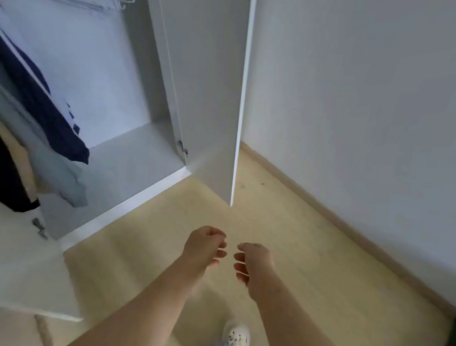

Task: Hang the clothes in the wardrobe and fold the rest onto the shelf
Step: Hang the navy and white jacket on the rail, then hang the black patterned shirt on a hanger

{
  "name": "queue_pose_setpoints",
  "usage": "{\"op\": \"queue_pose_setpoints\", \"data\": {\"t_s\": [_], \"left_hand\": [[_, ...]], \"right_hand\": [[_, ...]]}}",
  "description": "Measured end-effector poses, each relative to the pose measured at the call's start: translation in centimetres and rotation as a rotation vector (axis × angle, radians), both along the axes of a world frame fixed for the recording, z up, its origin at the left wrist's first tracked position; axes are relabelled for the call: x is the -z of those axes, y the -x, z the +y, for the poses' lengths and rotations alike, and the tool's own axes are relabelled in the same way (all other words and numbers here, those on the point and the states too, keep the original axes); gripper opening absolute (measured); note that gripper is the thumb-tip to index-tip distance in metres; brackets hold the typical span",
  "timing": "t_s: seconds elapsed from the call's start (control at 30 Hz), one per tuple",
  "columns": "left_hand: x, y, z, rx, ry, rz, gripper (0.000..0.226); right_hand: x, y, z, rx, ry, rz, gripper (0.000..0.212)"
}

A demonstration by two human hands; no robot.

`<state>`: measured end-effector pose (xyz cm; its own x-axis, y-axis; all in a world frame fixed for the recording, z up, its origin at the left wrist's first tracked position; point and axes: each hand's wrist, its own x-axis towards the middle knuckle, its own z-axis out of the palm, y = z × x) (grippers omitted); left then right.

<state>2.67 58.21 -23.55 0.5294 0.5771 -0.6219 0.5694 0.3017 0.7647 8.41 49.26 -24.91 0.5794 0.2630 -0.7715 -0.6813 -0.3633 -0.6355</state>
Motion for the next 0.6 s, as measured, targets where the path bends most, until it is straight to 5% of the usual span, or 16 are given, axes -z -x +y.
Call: {"op": "queue_pose_setpoints", "data": {"t_s": [0.27,0.6], "left_hand": [[0.4,-1.3,-19.0,0.327,-0.023,-0.009,0.014],[2.3,-1.7,-47.3,0.541,-0.006,-0.019,0.017]], "right_hand": [[0.0,2.2,-20.3,0.355,0.029,0.003,0.012],[2.1,4.5,-48.9,0.550,0.076,-0.018,0.010]]}}
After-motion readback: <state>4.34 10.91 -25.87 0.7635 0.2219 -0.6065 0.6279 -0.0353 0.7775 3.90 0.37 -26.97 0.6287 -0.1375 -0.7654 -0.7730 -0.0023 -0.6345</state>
